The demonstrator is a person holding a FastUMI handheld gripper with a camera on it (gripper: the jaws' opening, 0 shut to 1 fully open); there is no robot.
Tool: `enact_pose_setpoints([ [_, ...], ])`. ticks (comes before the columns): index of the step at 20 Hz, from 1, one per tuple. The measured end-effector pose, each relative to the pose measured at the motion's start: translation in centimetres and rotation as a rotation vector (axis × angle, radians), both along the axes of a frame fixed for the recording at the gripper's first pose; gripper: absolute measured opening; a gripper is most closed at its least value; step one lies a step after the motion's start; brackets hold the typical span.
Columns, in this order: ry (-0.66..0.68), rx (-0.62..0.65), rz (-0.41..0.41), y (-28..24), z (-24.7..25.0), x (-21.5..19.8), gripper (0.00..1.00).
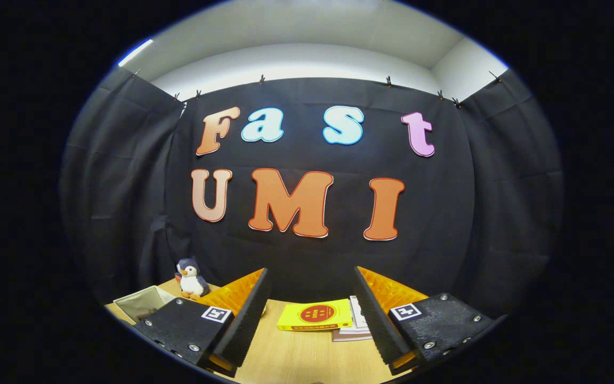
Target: Open the storage box then place both shoes into the box .Put the left shoe in first, then the right shoe, with the right side of both shoes facing outward in a uniform manner.
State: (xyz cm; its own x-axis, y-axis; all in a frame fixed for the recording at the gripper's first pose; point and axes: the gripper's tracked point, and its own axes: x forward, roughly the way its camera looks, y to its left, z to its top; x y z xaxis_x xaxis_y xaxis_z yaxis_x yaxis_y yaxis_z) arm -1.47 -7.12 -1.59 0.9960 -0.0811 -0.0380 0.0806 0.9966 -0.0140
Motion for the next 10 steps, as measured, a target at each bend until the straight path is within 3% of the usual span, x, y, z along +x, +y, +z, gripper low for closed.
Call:
enact_pose_setpoints([
  [3, -0.012, -0.043, -0.006, -0.8, 0.4, -0.7, 0.93],
  [10, -0.036, -0.018, 0.013, -1.0, 1.8, -0.1, 0.95],
])
